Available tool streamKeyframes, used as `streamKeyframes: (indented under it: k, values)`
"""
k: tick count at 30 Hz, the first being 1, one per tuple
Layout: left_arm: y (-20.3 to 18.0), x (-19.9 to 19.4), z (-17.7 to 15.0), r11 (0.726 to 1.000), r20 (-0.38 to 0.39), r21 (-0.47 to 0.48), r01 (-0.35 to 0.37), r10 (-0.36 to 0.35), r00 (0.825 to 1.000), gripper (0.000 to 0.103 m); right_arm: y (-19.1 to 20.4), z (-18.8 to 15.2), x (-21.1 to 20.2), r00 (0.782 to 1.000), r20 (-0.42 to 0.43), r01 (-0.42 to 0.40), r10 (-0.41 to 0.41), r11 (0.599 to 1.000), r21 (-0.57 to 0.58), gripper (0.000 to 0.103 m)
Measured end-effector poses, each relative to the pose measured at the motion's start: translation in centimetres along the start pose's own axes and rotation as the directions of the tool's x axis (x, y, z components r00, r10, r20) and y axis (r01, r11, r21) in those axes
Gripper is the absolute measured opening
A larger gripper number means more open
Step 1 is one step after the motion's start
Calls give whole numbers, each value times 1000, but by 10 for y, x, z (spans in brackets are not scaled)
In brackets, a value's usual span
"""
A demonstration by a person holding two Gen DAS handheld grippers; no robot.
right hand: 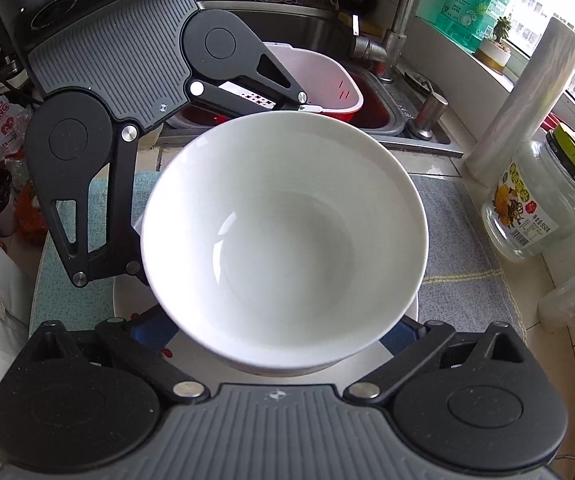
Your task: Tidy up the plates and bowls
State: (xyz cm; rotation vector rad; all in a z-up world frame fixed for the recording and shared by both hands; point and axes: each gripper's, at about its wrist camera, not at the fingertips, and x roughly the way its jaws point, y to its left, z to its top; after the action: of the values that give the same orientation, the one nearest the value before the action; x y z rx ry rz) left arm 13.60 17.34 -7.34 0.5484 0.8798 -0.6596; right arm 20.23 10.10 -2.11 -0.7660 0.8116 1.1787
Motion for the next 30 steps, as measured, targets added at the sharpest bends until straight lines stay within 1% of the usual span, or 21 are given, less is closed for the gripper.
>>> streamKeyframes:
  k: [2, 4, 9, 12, 15, 17, 19, 20, 22, 23, 24, 25, 26, 27, 28, 29, 30]
  values:
    - [1, -5, -1, 1000, 18, -12, -10, 11, 1000, 95, 1, 0, -1, 1000, -7, 15, -15, 1000, 3, 103]
    - [2, -7, -3, 999, 15, -30, -26, 26, 1000, 96, 3, -2, -1, 1000, -14, 28, -28, 1000, 11, 103]
    - [-4, -20, -10, 992, 22, -77, -97, 98, 995, 96, 10, -9, -10, 997, -13, 74, -73, 997, 30, 103]
    - [-12, -32, -13, 981, 33, -131, -146, 151, 988, 97, 15, -14, -18, 995, -10, 96, -96, 993, 70, 103]
    - [-26, -47, -18, 961, 72, -205, -188, 207, 976, 97, 23, -21, -27, 991, -20, 137, -136, 982, 133, 103]
    - [-38, -57, -20, 943, 94, -260, -207, 238, 967, 100, 34, -27, -35, 984, -30, 177, -174, 967, 182, 103]
    - [-51, -65, -21, 914, 104, -324, -243, 289, 952, 101, 46, -33, -43, 973, -51, 230, -224, 941, 250, 103]
    - [-59, -70, -21, 898, 102, -355, -260, 314, 944, 101, 51, -37, -48, 963, -68, 267, -259, 917, 297, 103]
    - [-73, -77, -19, 860, 62, -405, -311, 365, 929, 101, 61, -43, -57, 945, -106, 324, -308, 860, 395, 103]
    - [-81, -81, -19, 836, 40, -432, -338, 392, 919, 101, 67, -47, -64, 930, -131, 363, -342, 812, 457, 103]
    - [-88, -85, -18, 815, 20, -458, -354, 407, 913, 101, 73, -51, -70, 918, -154, 390, -365, 765, 512, 103]
    - [-93, -90, -17, 789, -1, -495, -363, 417, 909, 100, 78, -55, -74, 909, -176, 409, -378, 722, 558, 103]
    - [-98, -95, -16, 764, -18, -533, -363, 419, 908, 100, 84, -61, -79, 894, -214, 435, -392, 652, 621, 103]
    - [-102, -100, -16, 743, -28, -570, -351, 410, 912, 100, 89, -66, -84, 885, -244, 449, -397, 590, 671, 103]
    - [-106, -107, -17, 728, -27, -602, -327, 391, 920, 100, 93, -70, -88, 881, -259, 452, -395, 543, 708, 103]
    - [-110, -112, -17, 718, -27, -623, -310, 376, 926, 100, 102, -75, -95, 881, -261, 442, -395, 487, 753, 103]
    - [-114, -117, -17, 709, -33, -637, -304, 368, 929, 100, 109, -78, -101, 882, -256, 428, -395, 446, 786, 103]
